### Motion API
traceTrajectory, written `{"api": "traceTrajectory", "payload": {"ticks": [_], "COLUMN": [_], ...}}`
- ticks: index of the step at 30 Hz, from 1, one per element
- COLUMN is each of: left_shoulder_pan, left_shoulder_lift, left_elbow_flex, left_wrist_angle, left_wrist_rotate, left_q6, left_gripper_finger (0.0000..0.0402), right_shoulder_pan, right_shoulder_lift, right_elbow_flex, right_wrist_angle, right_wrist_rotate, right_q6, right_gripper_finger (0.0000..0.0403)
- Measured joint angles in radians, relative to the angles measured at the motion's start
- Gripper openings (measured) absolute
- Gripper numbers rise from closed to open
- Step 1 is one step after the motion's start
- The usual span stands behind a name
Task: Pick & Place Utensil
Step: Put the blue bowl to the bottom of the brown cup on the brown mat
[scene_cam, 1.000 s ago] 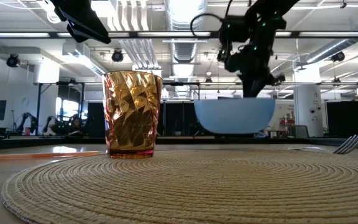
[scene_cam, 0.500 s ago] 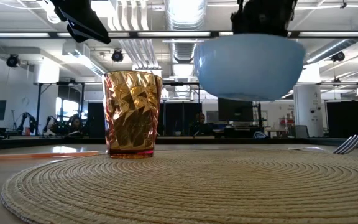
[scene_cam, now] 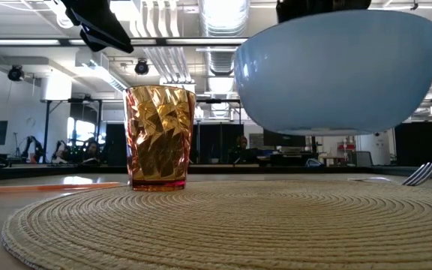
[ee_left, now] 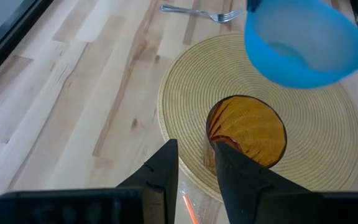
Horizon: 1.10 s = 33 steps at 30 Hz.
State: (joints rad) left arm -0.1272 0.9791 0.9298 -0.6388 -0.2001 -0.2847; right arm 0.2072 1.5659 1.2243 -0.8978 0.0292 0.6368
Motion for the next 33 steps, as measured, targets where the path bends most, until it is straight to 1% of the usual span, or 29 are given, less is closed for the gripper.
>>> {"api": "traceTrajectory", "payload": {"ticks": [10,15,22,33], "left_shoulder_pan": [0.0,0.0,0.0,0.0], "left_shoulder_lift": [0.0,0.0,0.0,0.0], "left_elbow_flex": [0.0,0.0,0.0,0.0], "left_wrist_angle": [-0.001,-0.002,-0.012,-0.022], "left_wrist_rotate": [0.0,0.0,0.0,0.0], "left_q6": [-0.005,-0.004,-0.001,-0.013], "left_gripper_finger": [0.0097,0.0097,0.0097,0.0097], "right_shoulder_pan": [0.067,0.082,0.083,0.083], "right_shoulder_lift": [0.187,0.25,0.299,0.302], "right_elbow_flex": [0.176,0.244,0.268,0.244], "right_wrist_angle": [-0.003,-0.003,0.03,0.087], "right_wrist_rotate": [0.0,-0.003,-0.004,-0.004], "right_q6": [-0.092,-0.13,-0.139,-0.139], "right_gripper_finger": [0.0008,0.0008,0.0008,0.0008]}}
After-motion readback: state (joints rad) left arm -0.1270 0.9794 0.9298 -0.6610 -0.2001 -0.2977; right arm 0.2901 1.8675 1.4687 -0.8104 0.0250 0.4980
